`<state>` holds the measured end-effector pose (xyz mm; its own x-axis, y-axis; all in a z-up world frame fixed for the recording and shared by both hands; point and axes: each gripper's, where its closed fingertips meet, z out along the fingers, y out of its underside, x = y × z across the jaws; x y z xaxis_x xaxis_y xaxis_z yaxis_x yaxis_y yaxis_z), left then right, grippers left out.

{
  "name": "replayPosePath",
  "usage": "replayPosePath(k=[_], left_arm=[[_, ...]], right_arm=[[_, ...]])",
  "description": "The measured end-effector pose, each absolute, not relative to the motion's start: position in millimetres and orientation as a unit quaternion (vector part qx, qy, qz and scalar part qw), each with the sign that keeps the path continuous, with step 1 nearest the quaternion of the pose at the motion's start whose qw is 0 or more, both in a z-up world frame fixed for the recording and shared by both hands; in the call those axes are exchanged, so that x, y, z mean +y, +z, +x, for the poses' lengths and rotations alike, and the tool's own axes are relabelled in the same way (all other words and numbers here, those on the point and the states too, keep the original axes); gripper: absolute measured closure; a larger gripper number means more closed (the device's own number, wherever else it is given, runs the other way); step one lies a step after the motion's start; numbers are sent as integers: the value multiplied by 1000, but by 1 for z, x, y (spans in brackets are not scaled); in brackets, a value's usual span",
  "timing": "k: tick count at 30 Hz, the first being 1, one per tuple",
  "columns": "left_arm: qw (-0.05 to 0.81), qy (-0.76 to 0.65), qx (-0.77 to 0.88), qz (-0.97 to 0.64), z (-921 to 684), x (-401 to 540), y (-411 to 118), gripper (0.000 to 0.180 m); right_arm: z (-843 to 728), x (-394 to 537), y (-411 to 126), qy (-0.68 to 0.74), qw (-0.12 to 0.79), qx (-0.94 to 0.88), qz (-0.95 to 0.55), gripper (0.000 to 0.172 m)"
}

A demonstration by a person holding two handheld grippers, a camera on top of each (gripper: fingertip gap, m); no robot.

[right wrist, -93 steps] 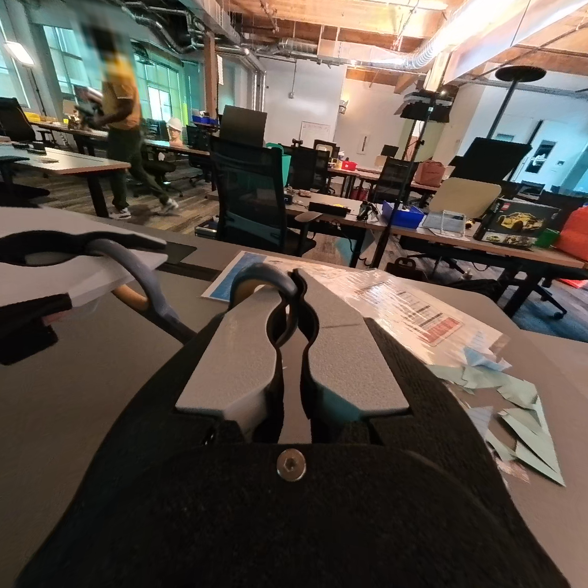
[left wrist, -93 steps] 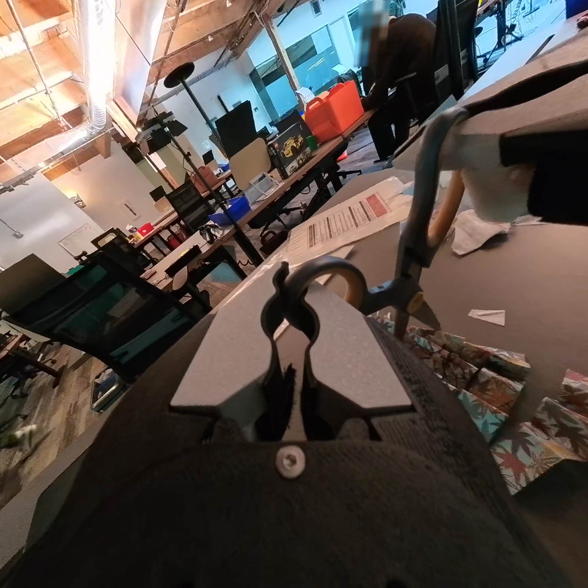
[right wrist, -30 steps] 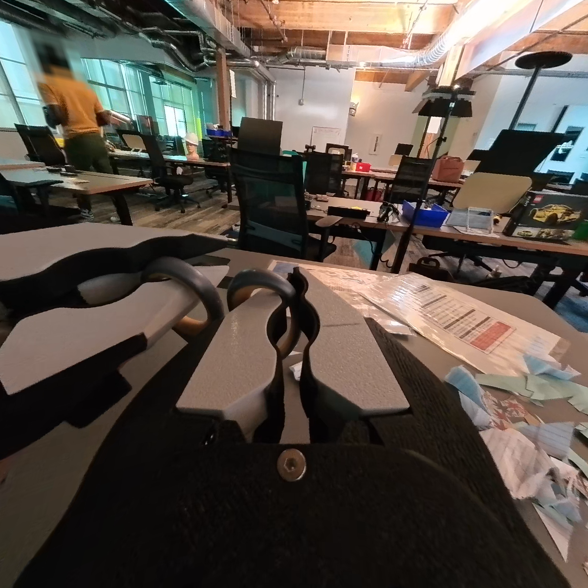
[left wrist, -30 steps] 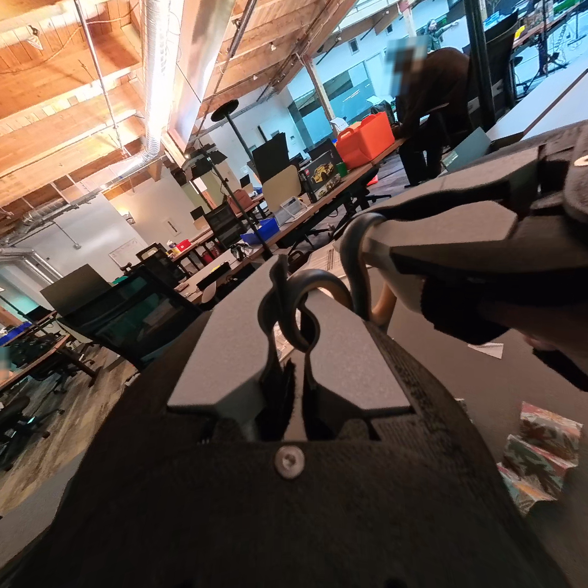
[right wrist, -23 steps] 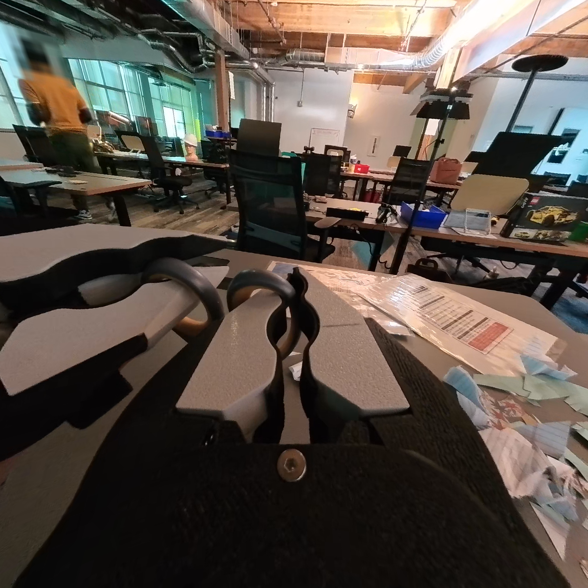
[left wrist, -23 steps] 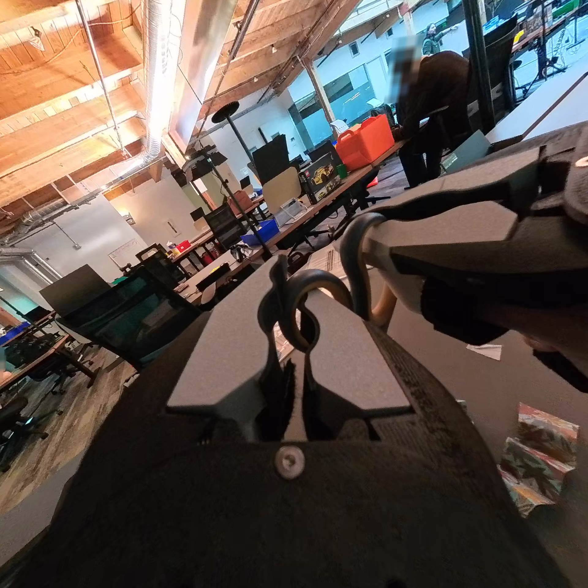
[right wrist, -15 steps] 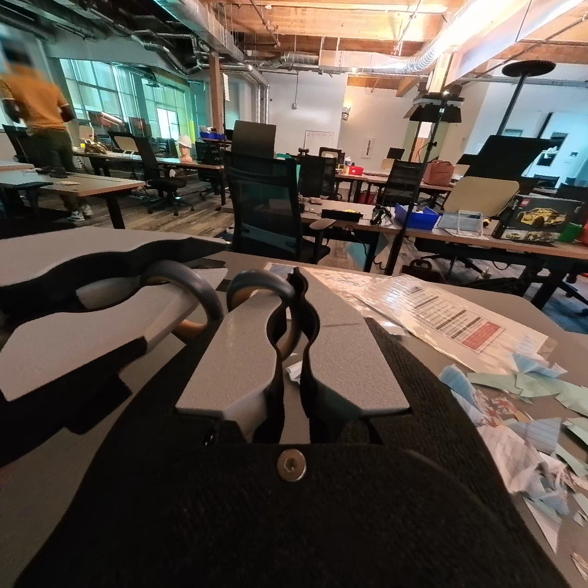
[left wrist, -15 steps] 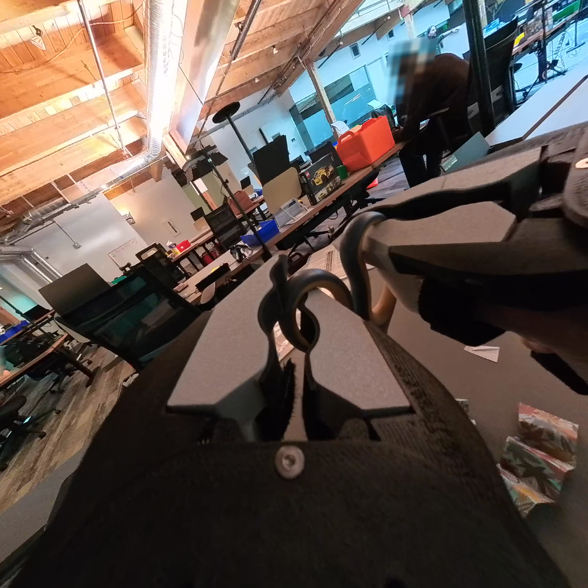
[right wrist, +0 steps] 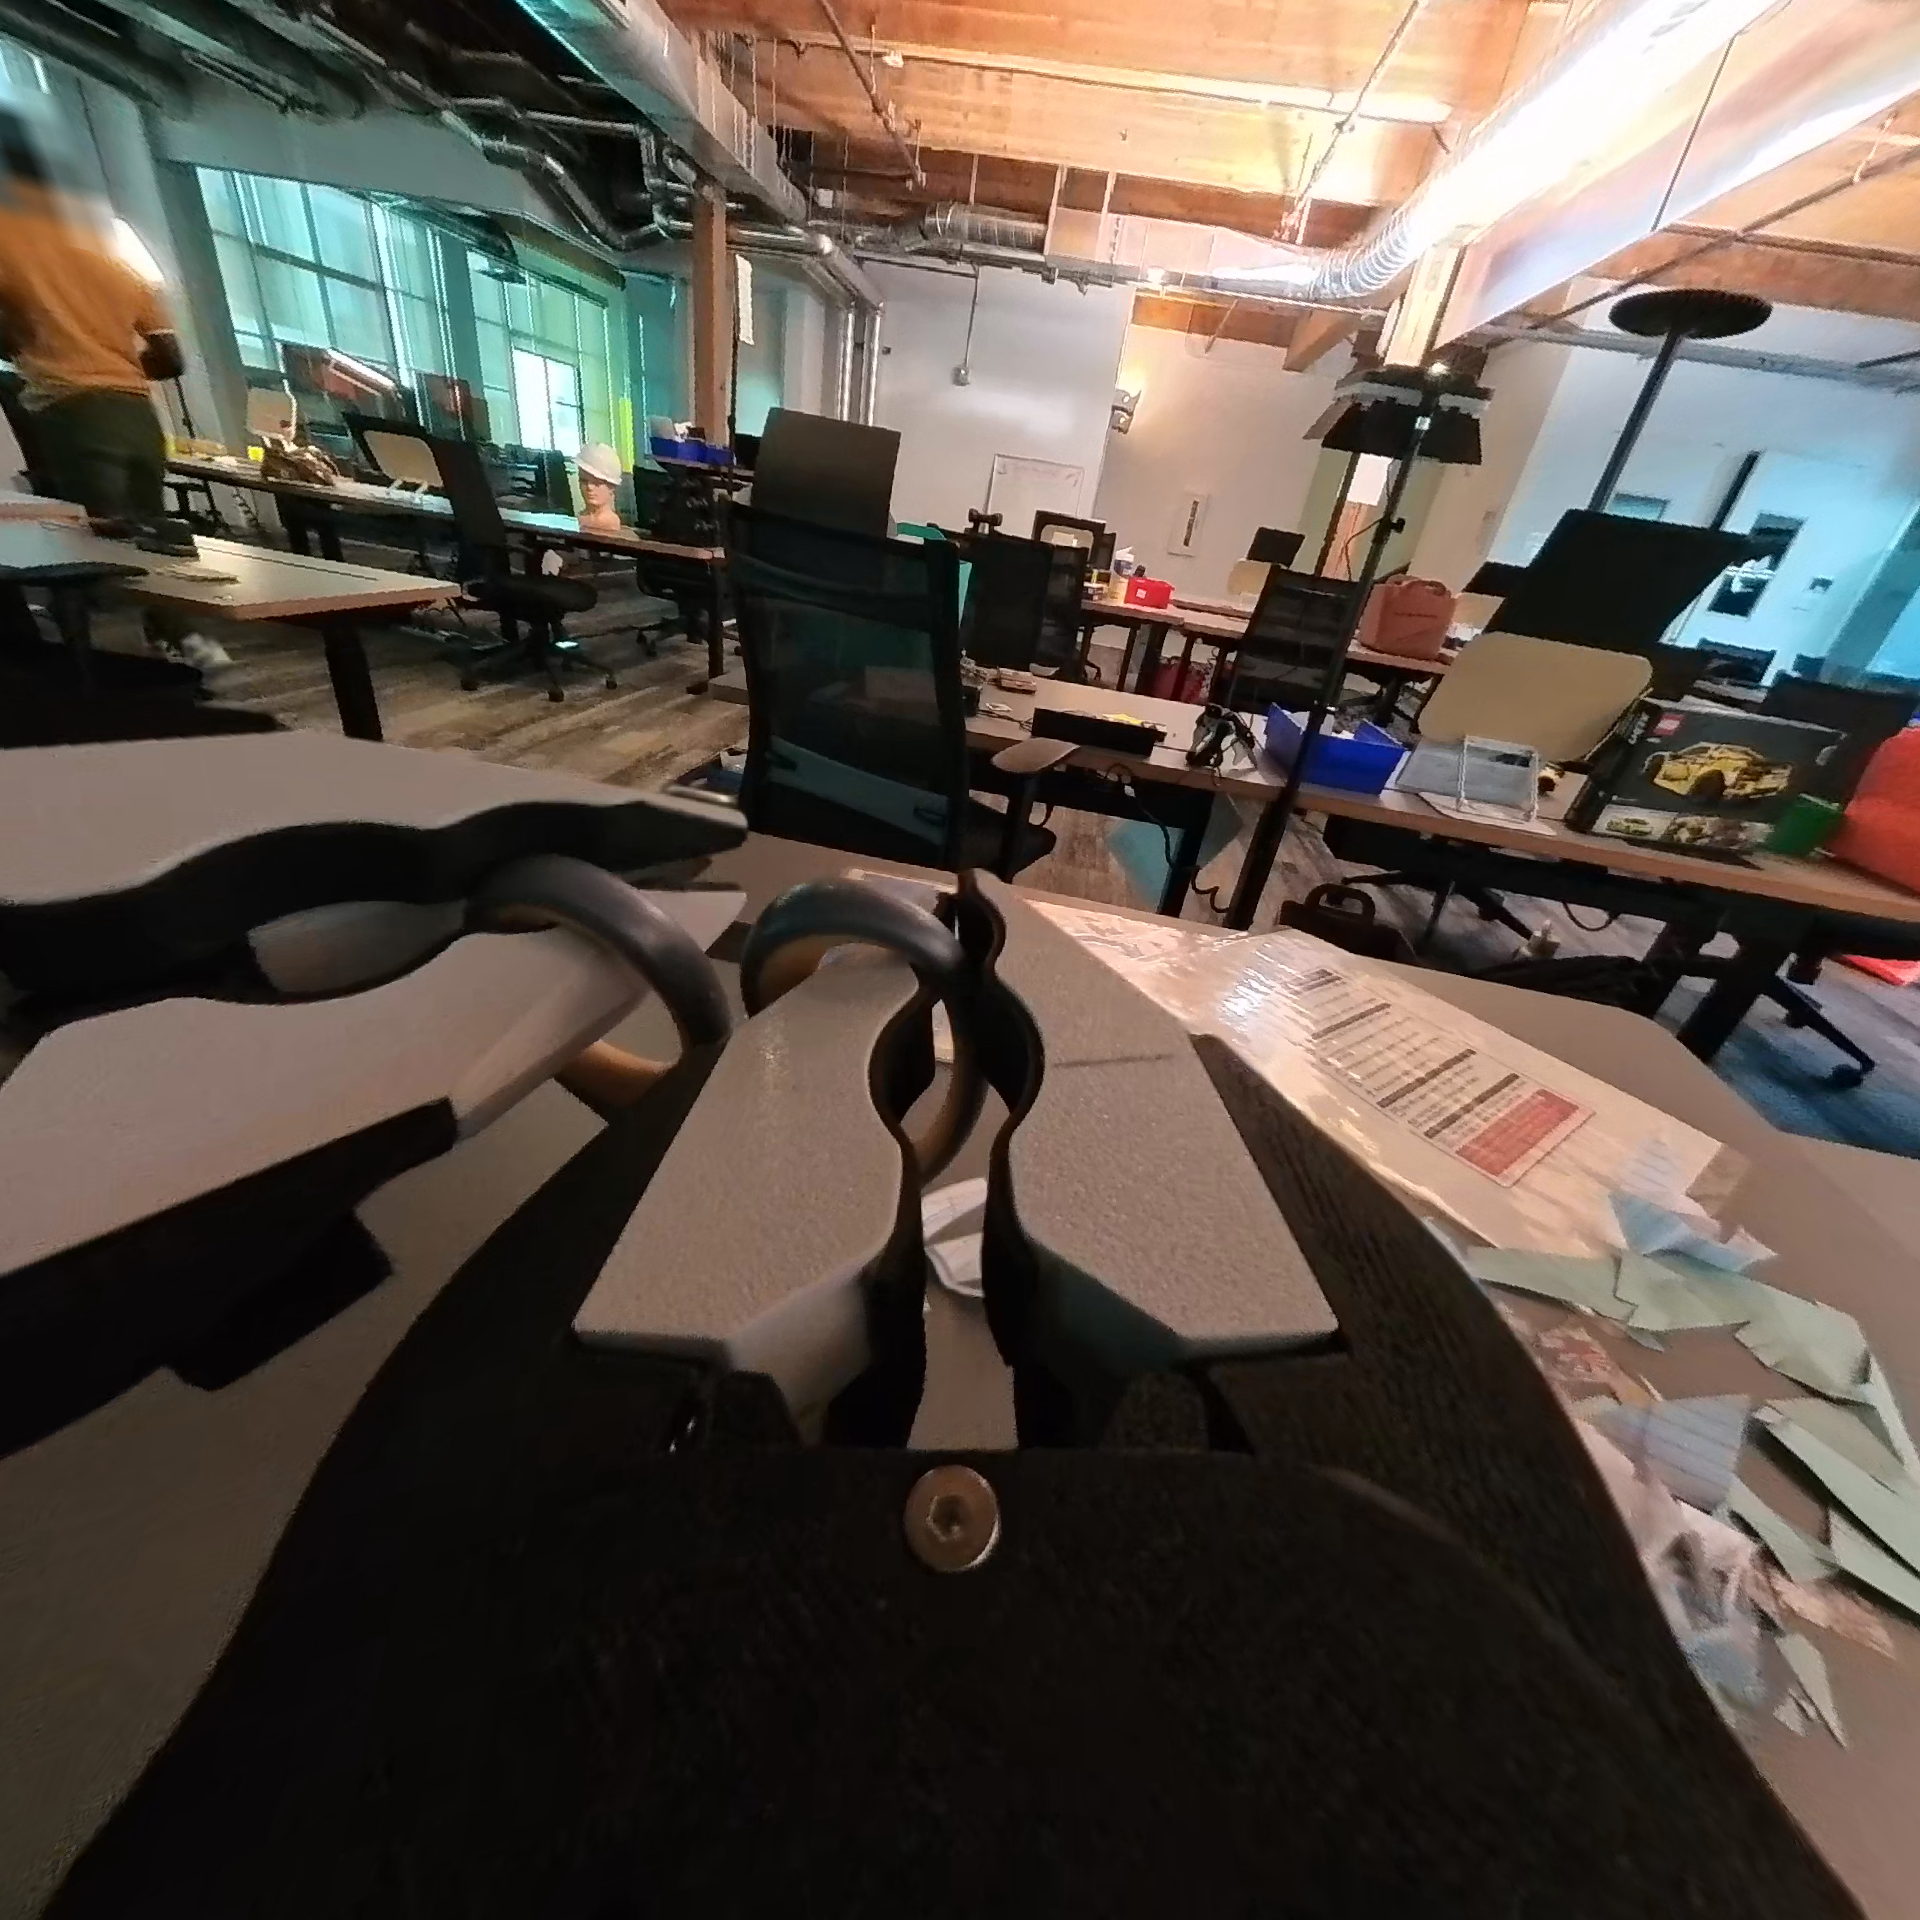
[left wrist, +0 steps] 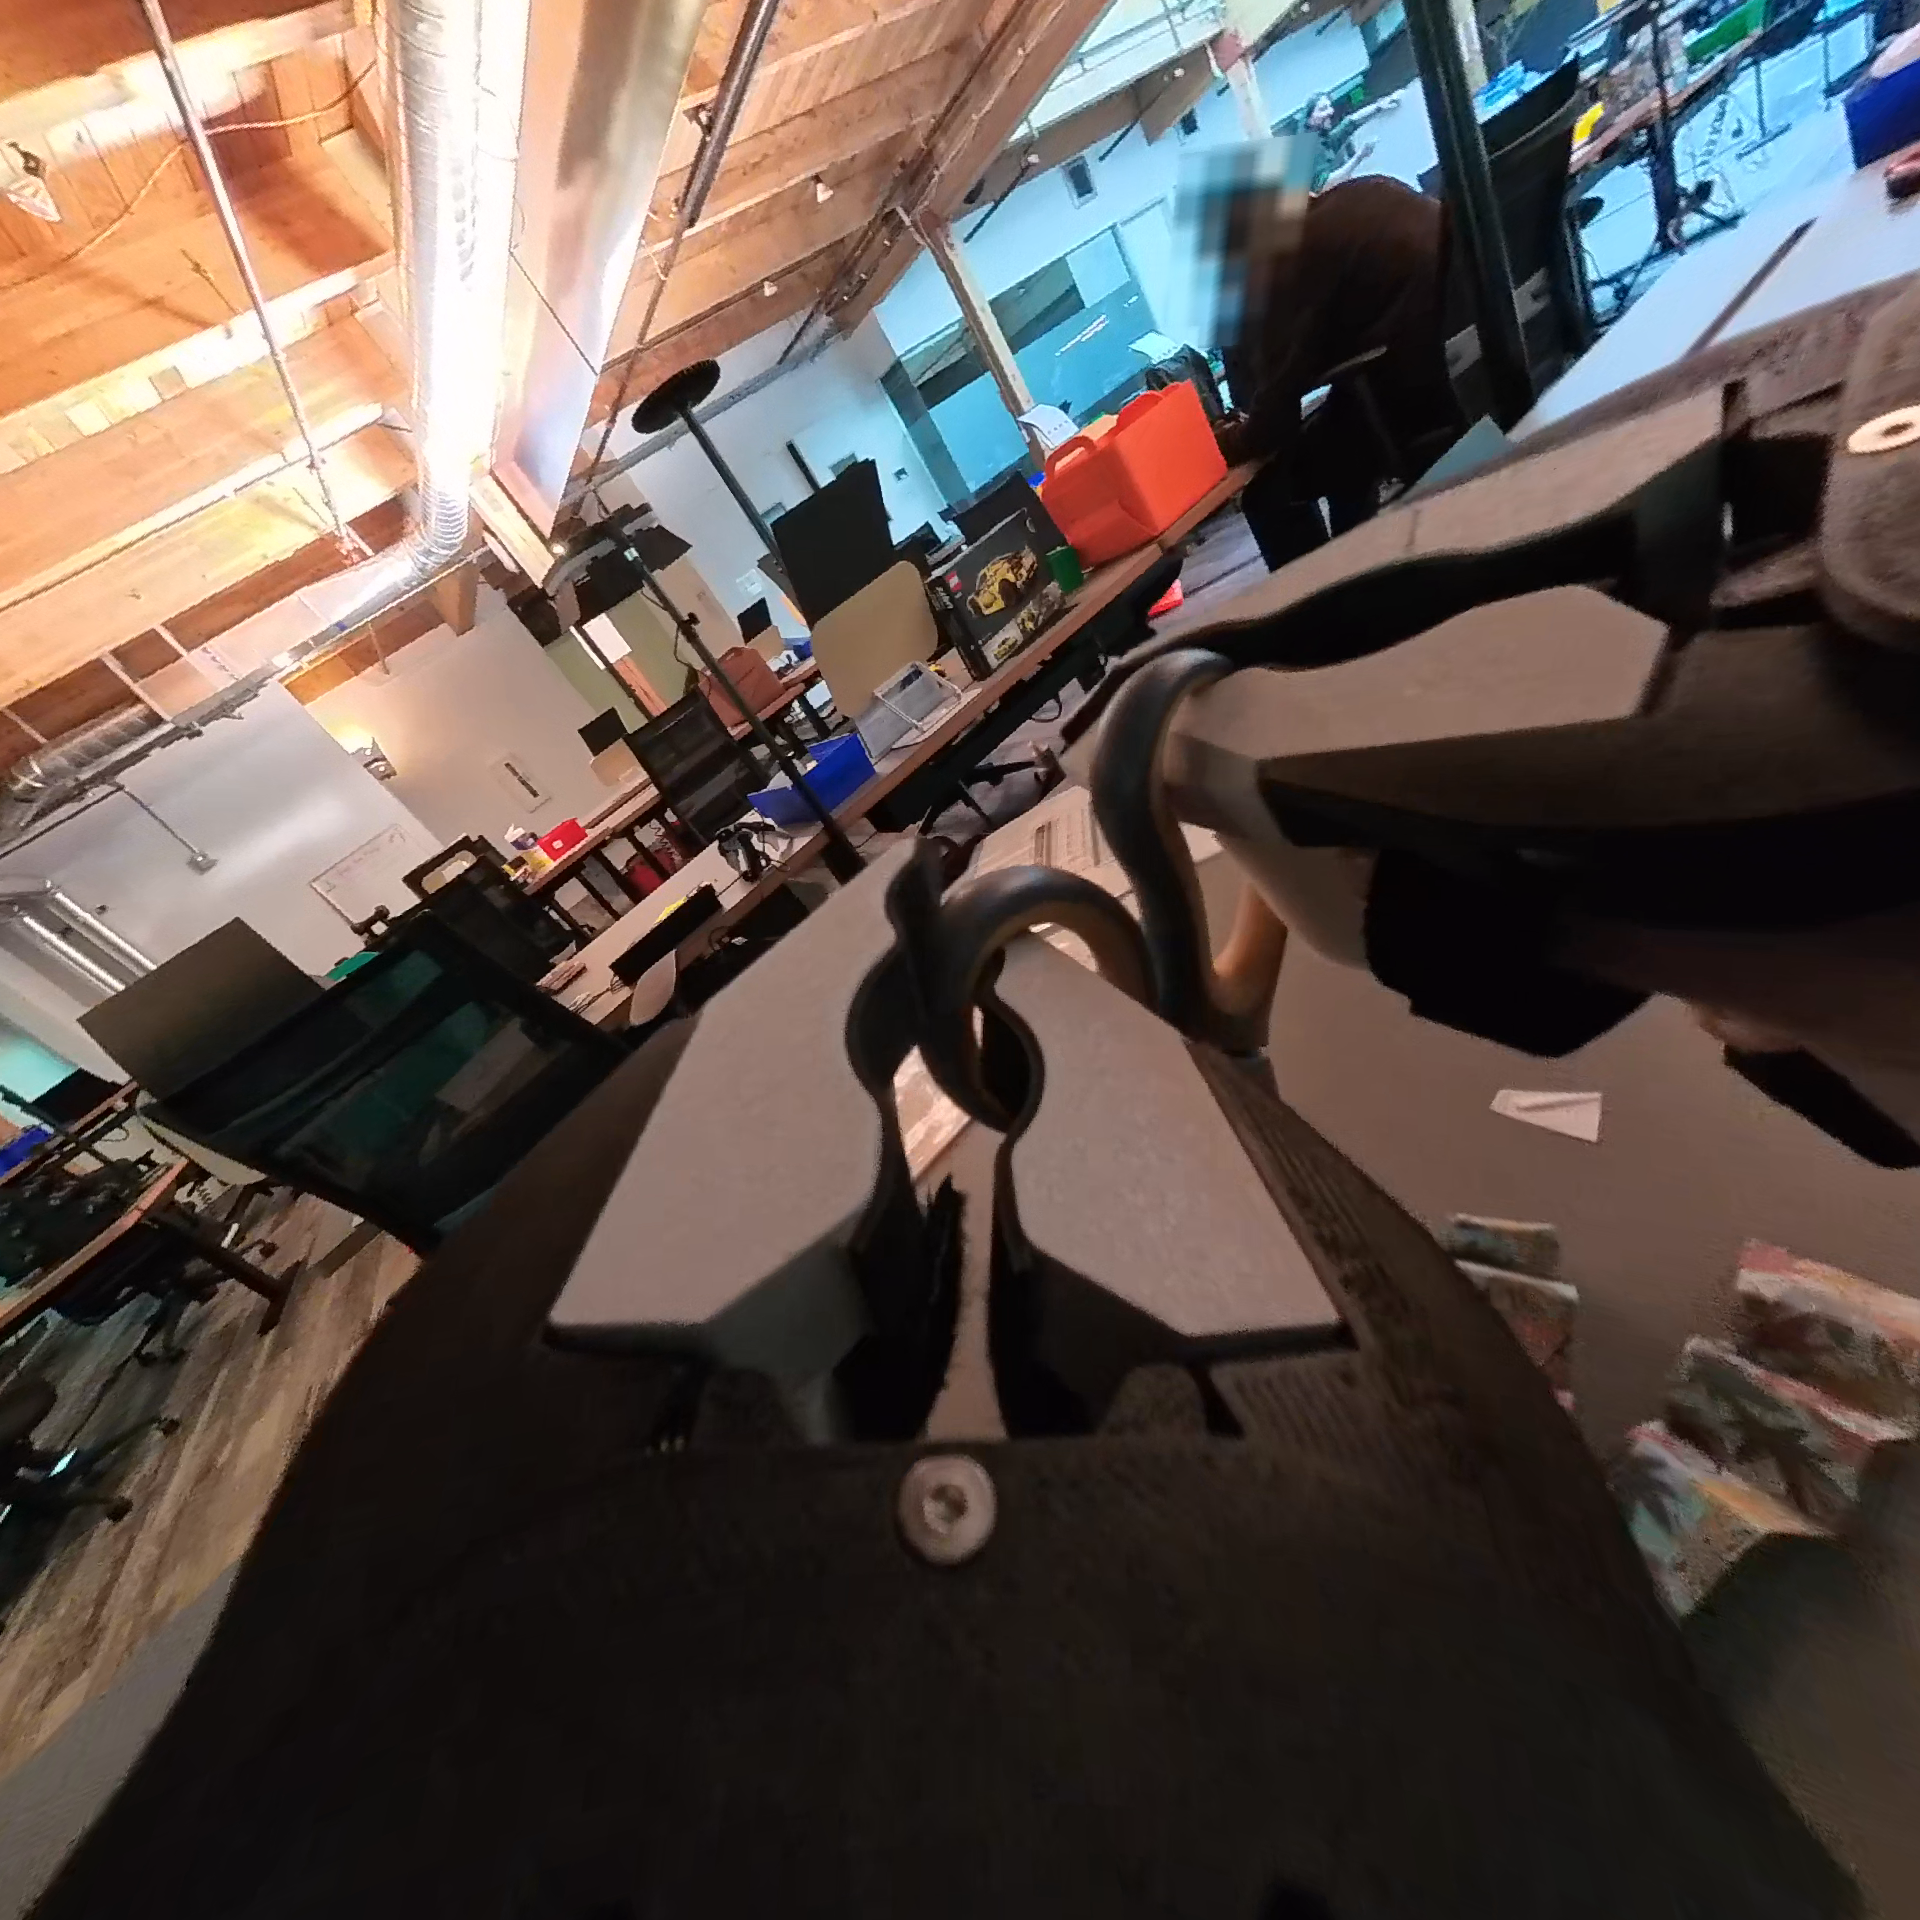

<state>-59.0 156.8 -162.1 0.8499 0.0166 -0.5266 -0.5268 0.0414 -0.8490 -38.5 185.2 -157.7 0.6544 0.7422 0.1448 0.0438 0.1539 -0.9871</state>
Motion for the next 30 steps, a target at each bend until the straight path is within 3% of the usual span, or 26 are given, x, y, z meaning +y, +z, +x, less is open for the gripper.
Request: replayPosePath(k=[30], left_arm=[[710,147,159,-669,-94,161,-159,180]], right_arm=[[-9,214,-164,297,673,-276,-619,172]])
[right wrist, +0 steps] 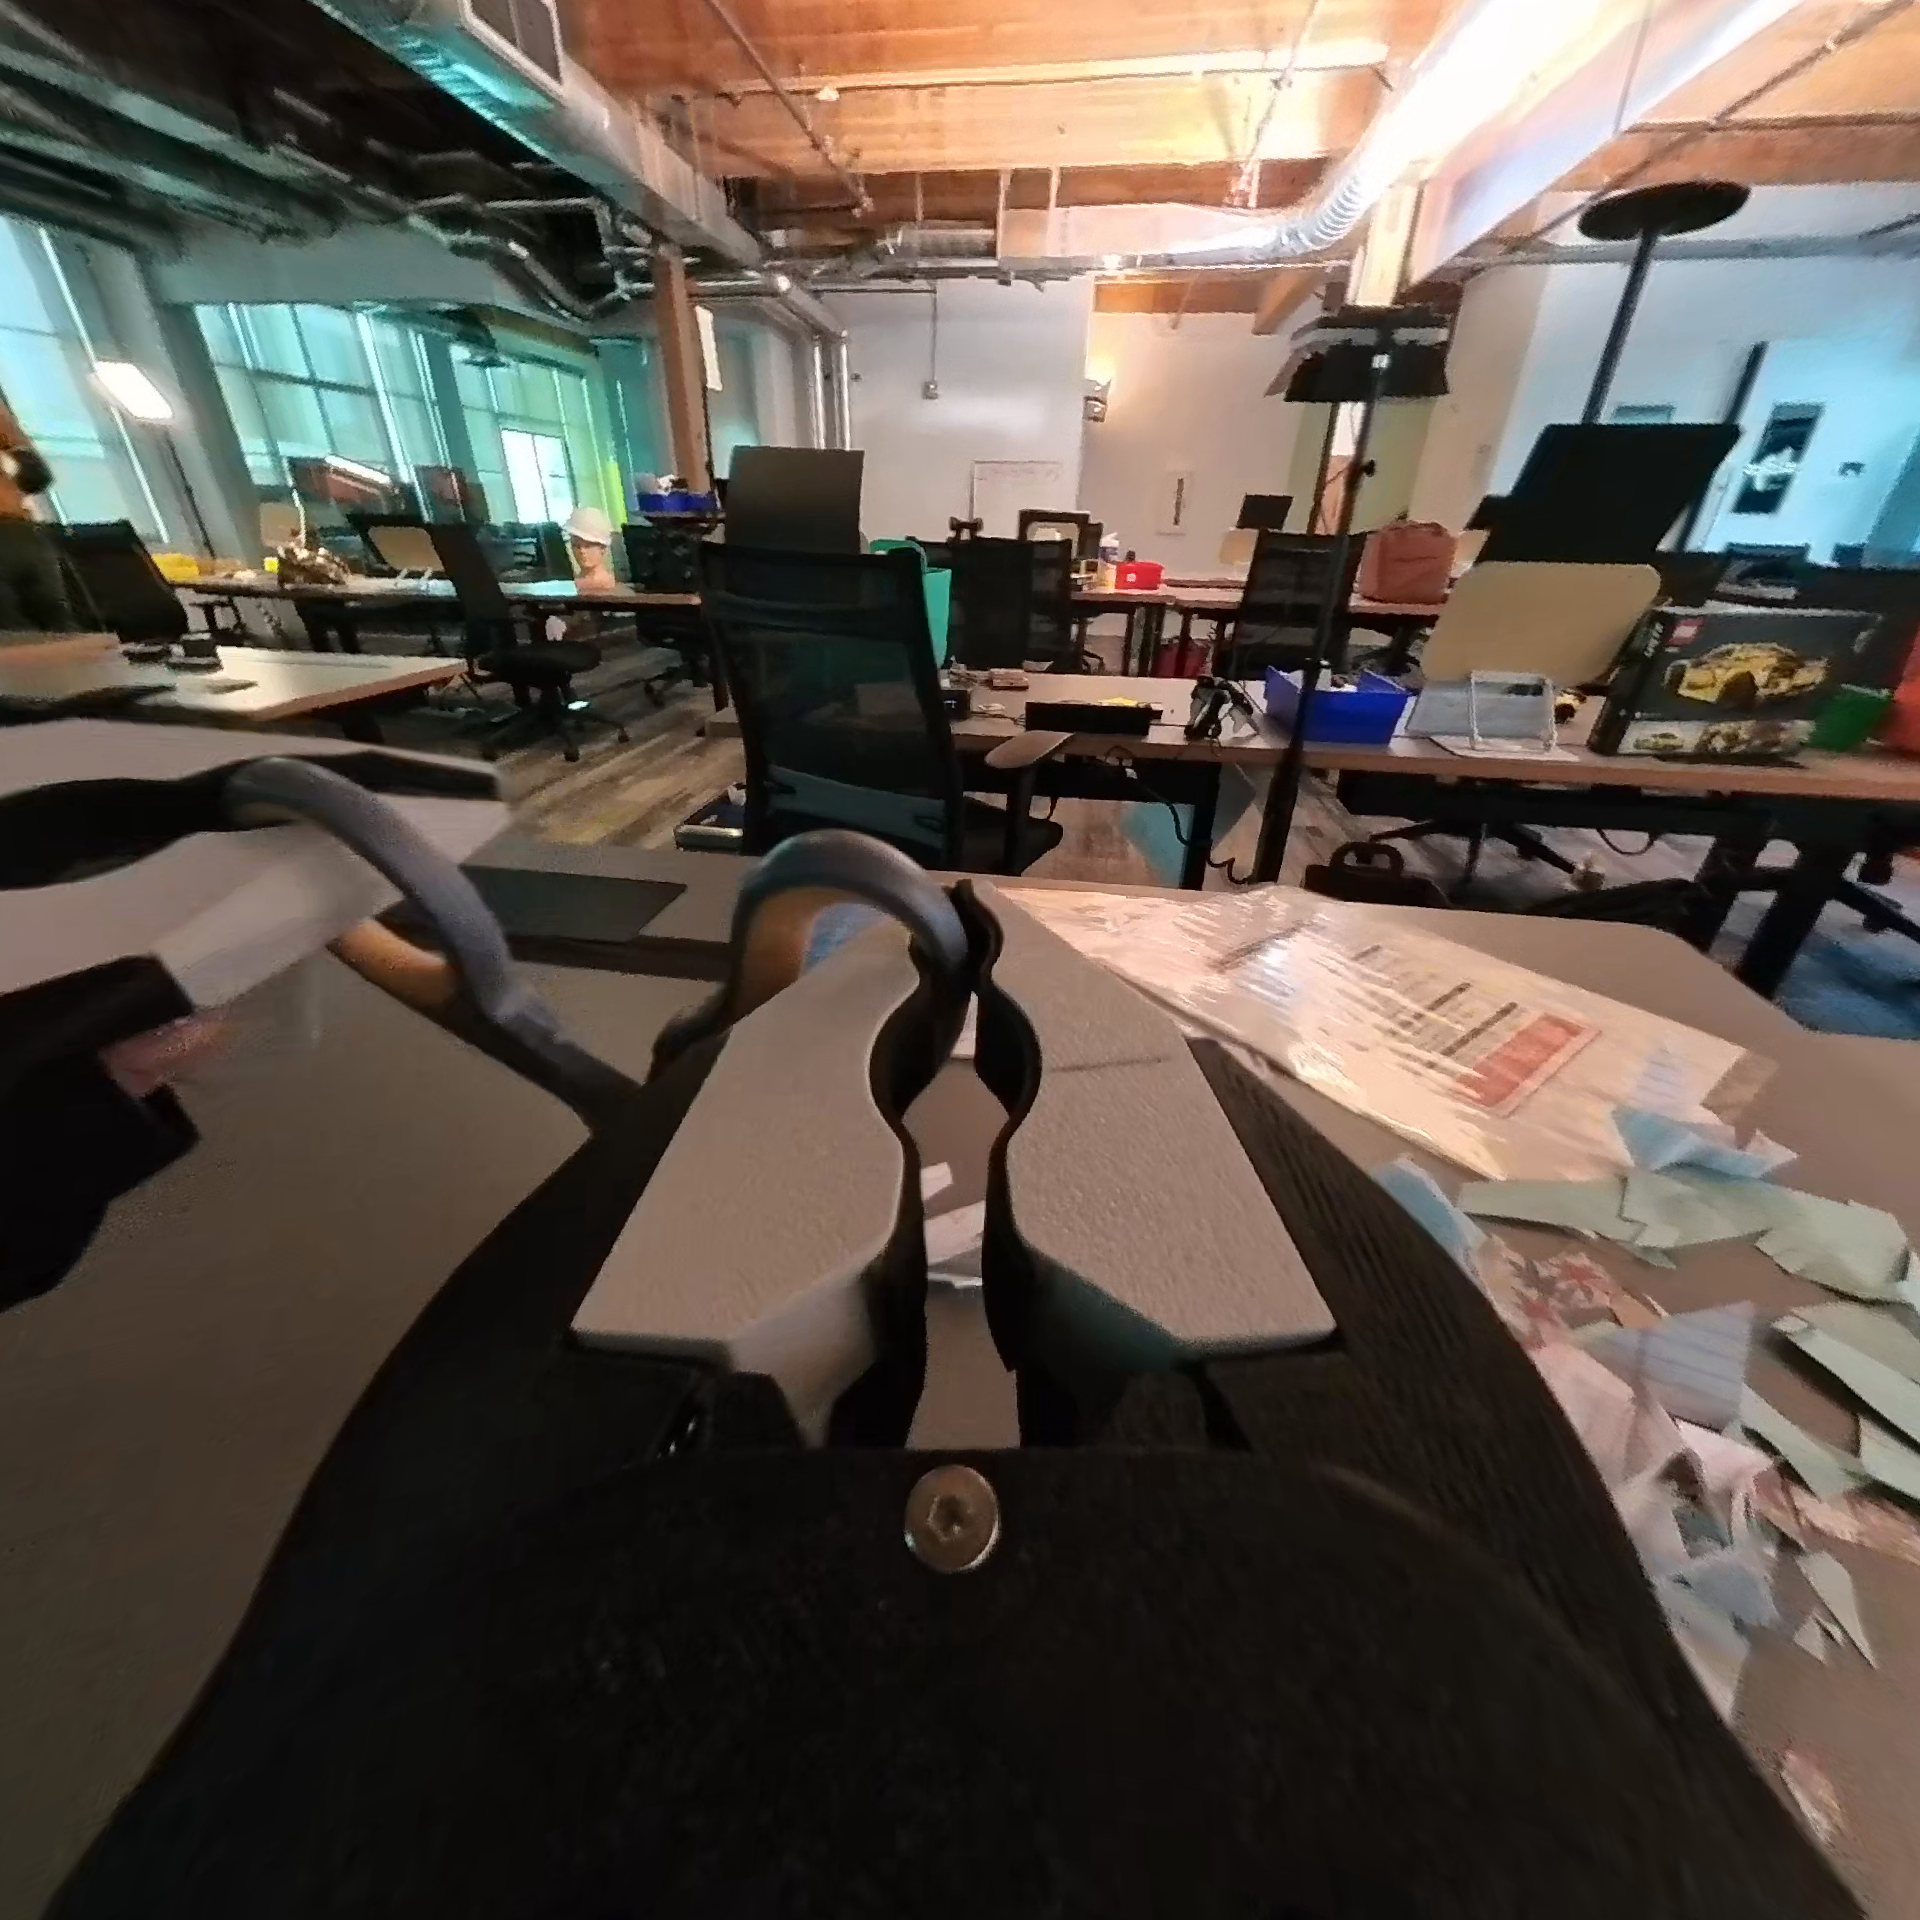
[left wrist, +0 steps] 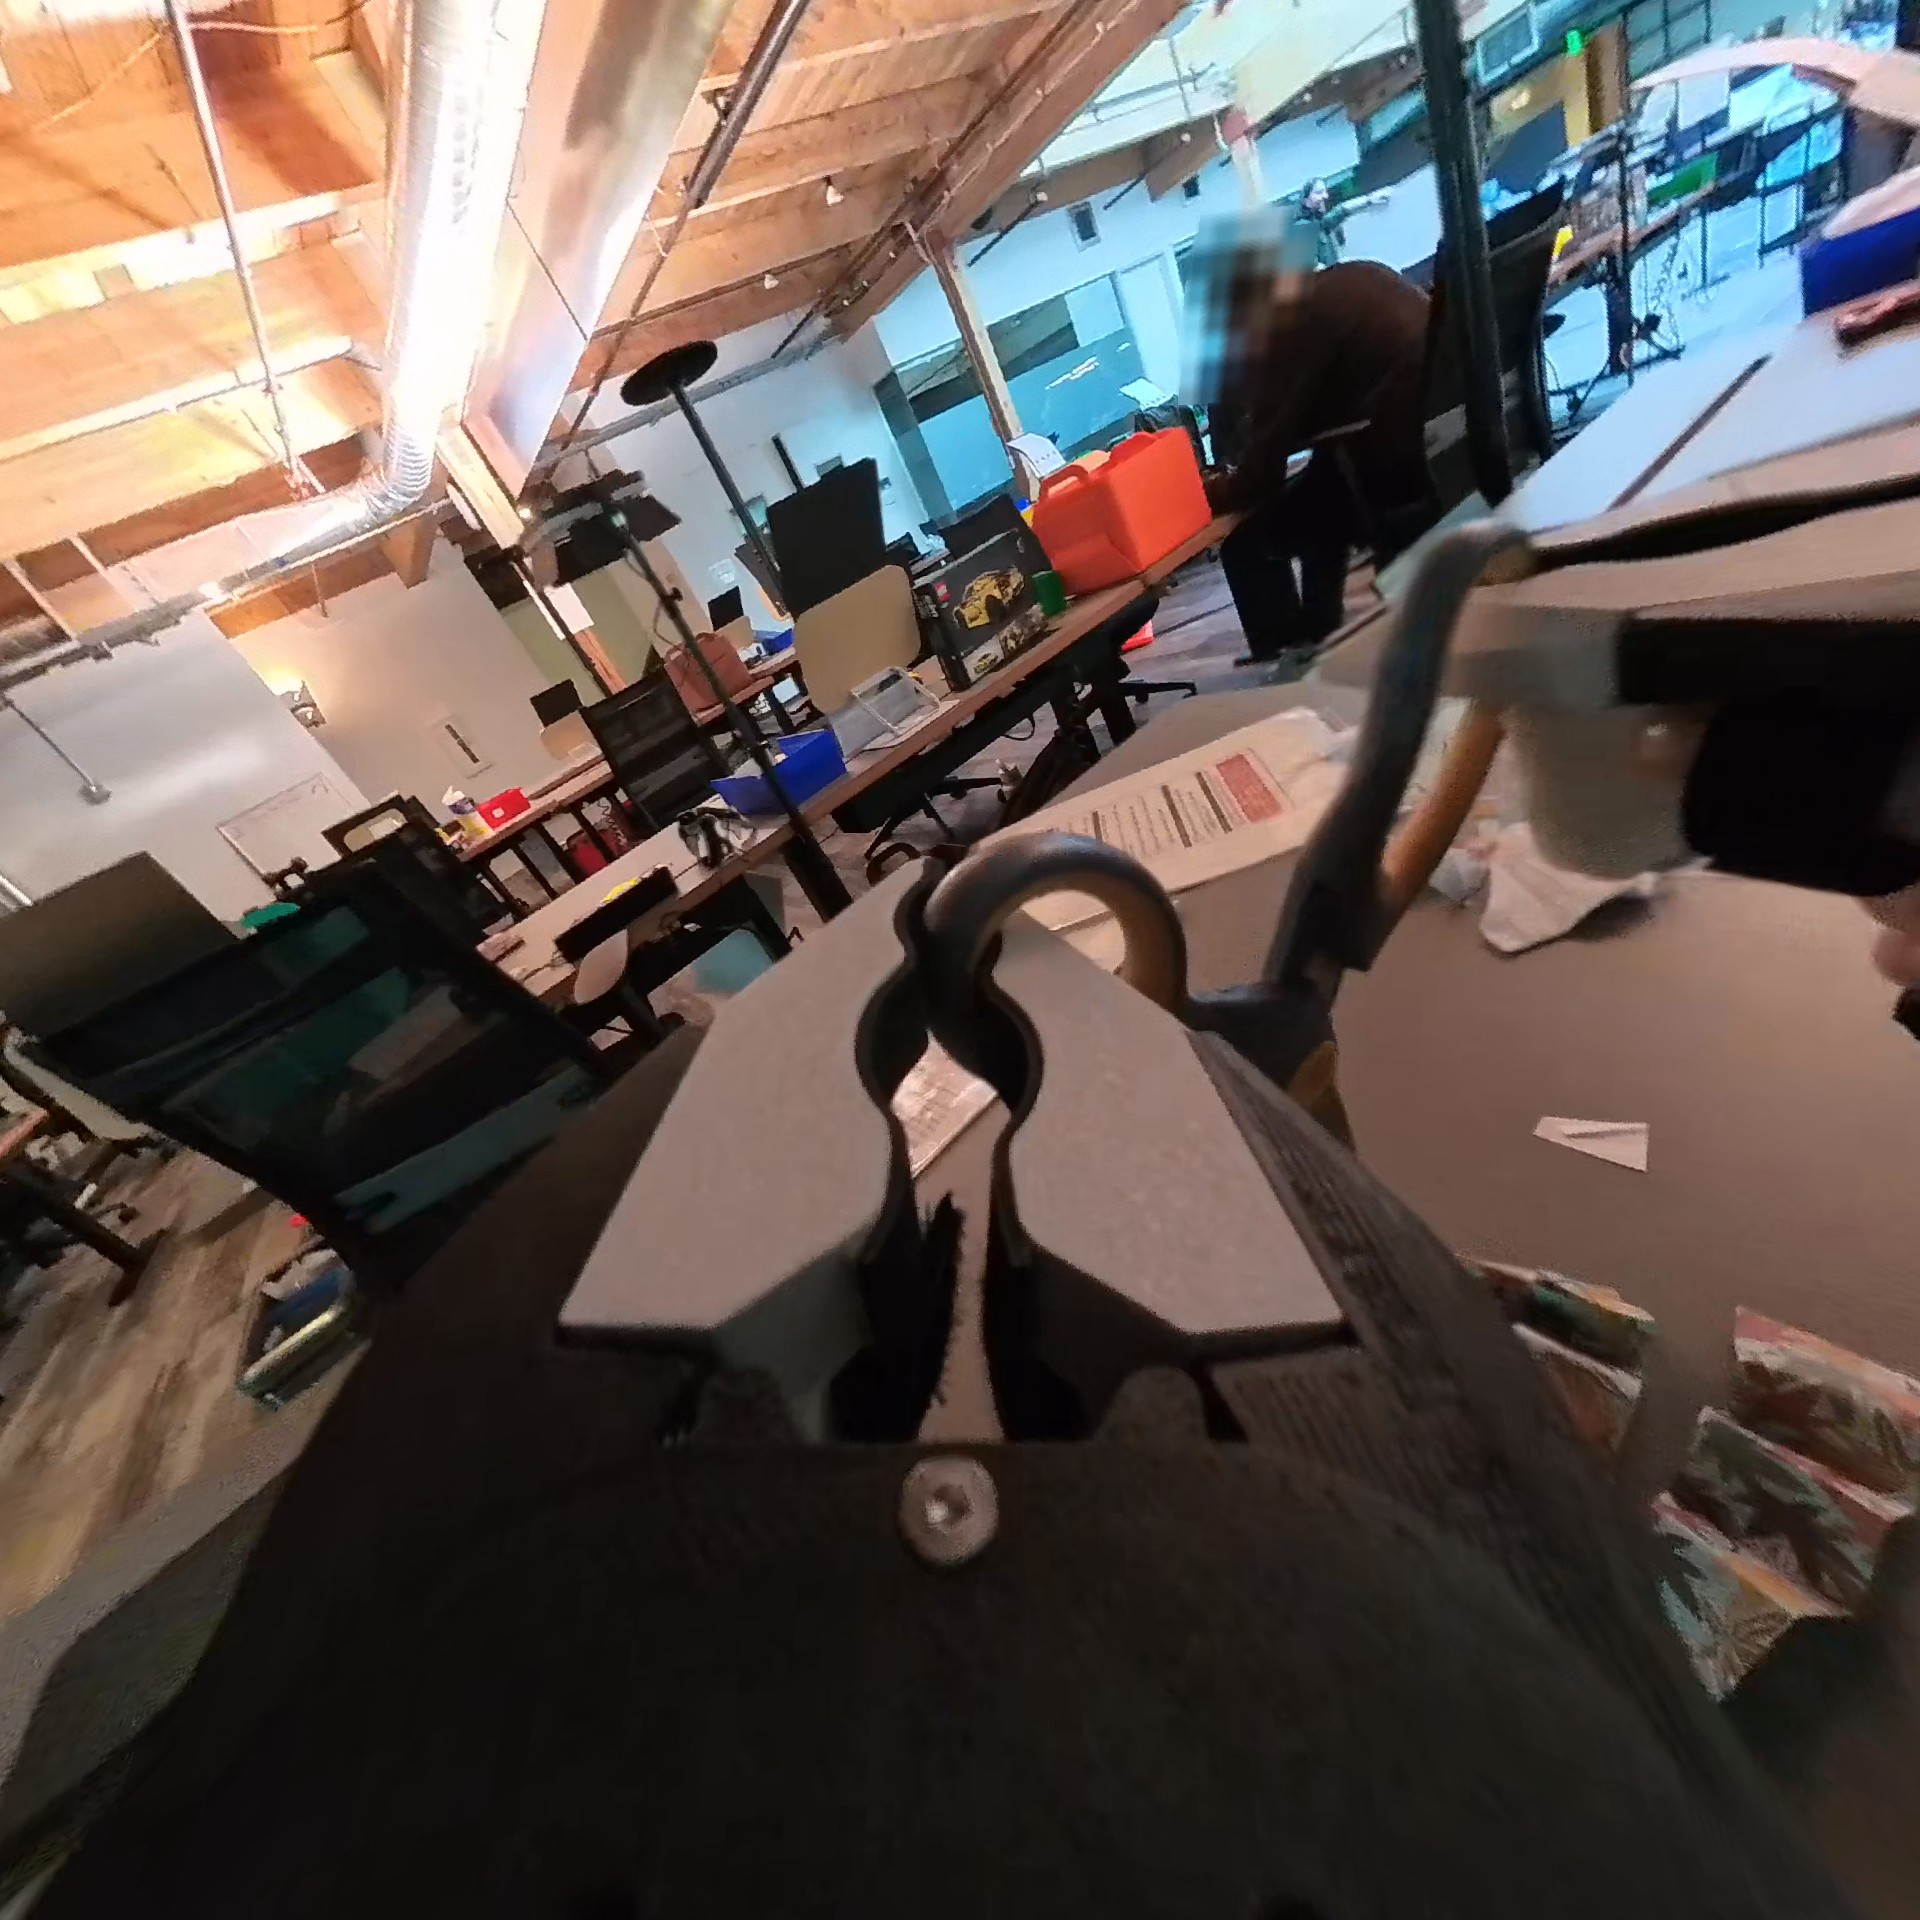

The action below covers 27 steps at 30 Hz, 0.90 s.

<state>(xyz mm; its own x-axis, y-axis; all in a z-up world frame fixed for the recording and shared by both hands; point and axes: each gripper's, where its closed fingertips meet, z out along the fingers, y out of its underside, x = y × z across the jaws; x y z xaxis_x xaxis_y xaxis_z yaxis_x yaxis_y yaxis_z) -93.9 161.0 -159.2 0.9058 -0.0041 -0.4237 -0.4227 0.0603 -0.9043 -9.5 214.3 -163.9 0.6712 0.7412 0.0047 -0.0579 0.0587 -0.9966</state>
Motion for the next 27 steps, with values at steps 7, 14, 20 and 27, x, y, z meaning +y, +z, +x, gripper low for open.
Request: replayPosePath(k=[7,14,20,27], left_arm=[[725,92,110,-674,-112,162,-160,180],[728,44,82,-680,-122,164,-160,180],[729,47,85,-678,-119,160,-157,180],[773,62,71,-627,-94,143,-135,180]], right_arm=[[-2,221,-165,326,665,-252,-623,172],[7,222,-161,337,670,-244,-615,172],[10,222,-158,326,691,-243,-598,172],[31,217,-134,350,741,-181,-545,172]])
